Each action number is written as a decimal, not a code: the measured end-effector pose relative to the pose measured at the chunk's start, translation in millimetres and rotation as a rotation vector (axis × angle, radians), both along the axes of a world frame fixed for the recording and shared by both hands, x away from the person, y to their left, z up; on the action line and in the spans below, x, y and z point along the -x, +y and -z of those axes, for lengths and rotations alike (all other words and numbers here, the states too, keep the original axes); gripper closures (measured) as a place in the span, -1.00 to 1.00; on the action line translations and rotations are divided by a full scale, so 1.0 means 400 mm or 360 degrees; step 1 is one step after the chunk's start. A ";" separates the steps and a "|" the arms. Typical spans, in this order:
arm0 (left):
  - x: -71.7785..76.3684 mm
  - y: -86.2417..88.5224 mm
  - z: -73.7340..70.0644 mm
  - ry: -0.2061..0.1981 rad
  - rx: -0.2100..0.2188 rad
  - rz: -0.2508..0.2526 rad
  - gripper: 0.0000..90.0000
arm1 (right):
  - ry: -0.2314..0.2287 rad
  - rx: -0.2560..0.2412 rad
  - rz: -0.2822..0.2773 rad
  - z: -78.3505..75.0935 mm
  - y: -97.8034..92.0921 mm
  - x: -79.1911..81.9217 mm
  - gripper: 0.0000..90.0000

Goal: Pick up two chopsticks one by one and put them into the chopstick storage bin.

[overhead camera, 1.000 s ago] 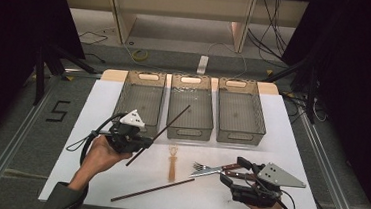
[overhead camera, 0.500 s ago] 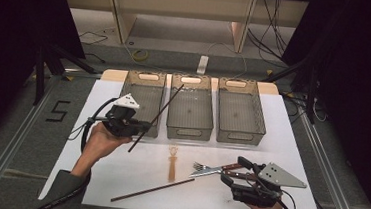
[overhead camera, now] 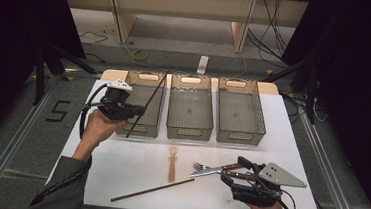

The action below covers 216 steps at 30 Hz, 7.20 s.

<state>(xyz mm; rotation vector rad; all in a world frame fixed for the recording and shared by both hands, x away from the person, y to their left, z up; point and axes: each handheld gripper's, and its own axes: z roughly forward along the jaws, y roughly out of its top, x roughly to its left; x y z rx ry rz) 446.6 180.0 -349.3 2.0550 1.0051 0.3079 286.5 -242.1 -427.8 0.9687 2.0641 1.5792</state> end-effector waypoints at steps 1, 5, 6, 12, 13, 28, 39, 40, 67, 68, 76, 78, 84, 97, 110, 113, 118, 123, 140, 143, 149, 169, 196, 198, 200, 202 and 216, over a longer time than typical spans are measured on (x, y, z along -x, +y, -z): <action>-0.006 0.001 -0.002 -0.0001 -0.0009 -0.0012 0.89 | -0.0003 0.0001 -0.0002 0.000 0.000 0.000 -0.50; -0.038 0.012 0.000 0.0005 -0.0033 -0.0058 0.89 | -0.0001 -0.0003 -0.0003 0.001 0.001 0.000 -0.50; -0.045 0.015 0.003 0.0012 -0.0037 -0.0072 0.89 | -0.0002 0.0000 -0.0004 0.000 0.000 0.001 -0.50; -0.081 0.037 0.014 0.0024 -0.0039 -0.0149 0.89 | -0.0005 -0.0006 -0.0006 -0.001 -0.001 0.002 -0.50; -0.086 0.038 0.016 0.0024 -0.0044 -0.0160 0.89 | -0.0006 -0.0004 -0.0006 -0.001 -0.001 0.002 -0.50; -0.152 0.063 0.028 0.0020 -0.0065 -0.0262 0.89 | -0.0005 -0.0001 -0.0010 0.000 0.000 0.001 -0.50; -0.168 0.049 0.076 0.0057 -0.0136 -0.0296 0.89 | -0.0010 -0.0006 -0.0021 -0.002 -0.001 0.004 -0.50; -0.170 0.050 0.082 0.0070 -0.0128 -0.0302 0.88 | -0.0008 -0.0010 -0.0021 -0.002 -0.001 0.003 -0.50; -0.124 0.055 0.083 0.0130 -0.0002 -0.0348 -0.32 | -0.0014 0.0001 -0.0016 -0.002 -0.002 0.002 -0.50; -0.113 0.052 0.078 0.0129 0.0018 -0.0329 -0.37 | -0.0014 0.0003 -0.0015 -0.003 -0.002 0.003 -0.50; -0.034 0.027 0.049 0.0054 0.0075 -0.0156 -0.60 | -0.0014 0.0018 -0.0028 -0.001 0.002 0.002 -0.50; -0.011 0.019 0.042 0.0033 0.0058 -0.0111 -0.64 | -0.0015 0.0005 -0.0024 -0.002 0.002 0.004 -0.50; 0.045 -0.001 0.046 0.0028 0.0041 -0.0023 -0.66 | -0.0013 -0.0004 -0.0020 -0.002 -0.001 0.004 -0.50; 0.108 -0.072 0.062 0.0058 -0.0120 0.0116 -0.63 | -0.0020 0.0003 -0.0012 -0.005 -0.006 0.006 -0.50; 0.162 -0.109 0.090 0.0130 -0.0248 0.0232 -0.63 | -0.0024 0.0002 -0.0012 -0.004 -0.004 0.006 -0.50; 0.173 -0.115 0.099 0.0160 -0.0267 0.0251 -0.63 | -0.0023 0.0001 -0.0011 -0.005 -0.005 0.005 -0.50; 0.190 -0.128 0.121 0.0211 -0.0338 0.0295 -0.62 | -0.0023 0.0001 -0.0011 -0.006 -0.004 0.006 -0.50; 0.212 -0.143 0.143 0.0269 -0.0407 0.0354 -0.61 | -0.0022 0.0001 -0.0009 -0.006 -0.006 0.006 -0.50; 0.289 -0.186 0.223 0.0416 -0.0566 0.0560 -0.13 | -0.0028 0.0007 -0.0016 -0.010 -0.003 0.009 -0.50; 0.296 -0.189 0.231 0.0434 -0.0583 0.0595 -0.01 | -0.0029 0.0004 -0.0015 -0.010 -0.003 0.009 -0.50; 0.302 -0.191 0.245 0.0441 -0.0640 0.0616 0.17 | -0.0026 0.0005 -0.0013 -0.010 -0.005 0.008 -0.50; 0.308 -0.203 0.280 0.0472 -0.0806 0.0683 0.67 | -0.0030 -0.0002 -0.0015 -0.011 -0.005 0.009 -0.50; 0.316 -0.201 0.265 0.0401 -0.0834 0.0765 0.88 | -0.0021 0.0004 -0.0011 -0.008 -0.006 0.006 -0.49; 0.316 -0.197 0.259 0.0404 -0.0826 0.0787 0.88 | -0.0026 0.0013 -0.0013 -0.008 -0.004 0.008 -0.49; 0.316 -0.194 0.250 0.0394 -0.0803 0.0777 0.88 | -0.0024 0.0012 -0.0014 -0.008 -0.006 0.007 -0.49; 0.315 -0.191 0.237 0.0382 -0.0771 0.0786 0.88 | -0.0022 0.0009 -0.0010 -0.008 -0.008 0.007 -0.49; 0.287 -0.156 0.135 0.0242 -0.0480 0.0630 0.88 | -0.0019 0.0015 -0.0008 -0.006 -0.005 0.005 -0.49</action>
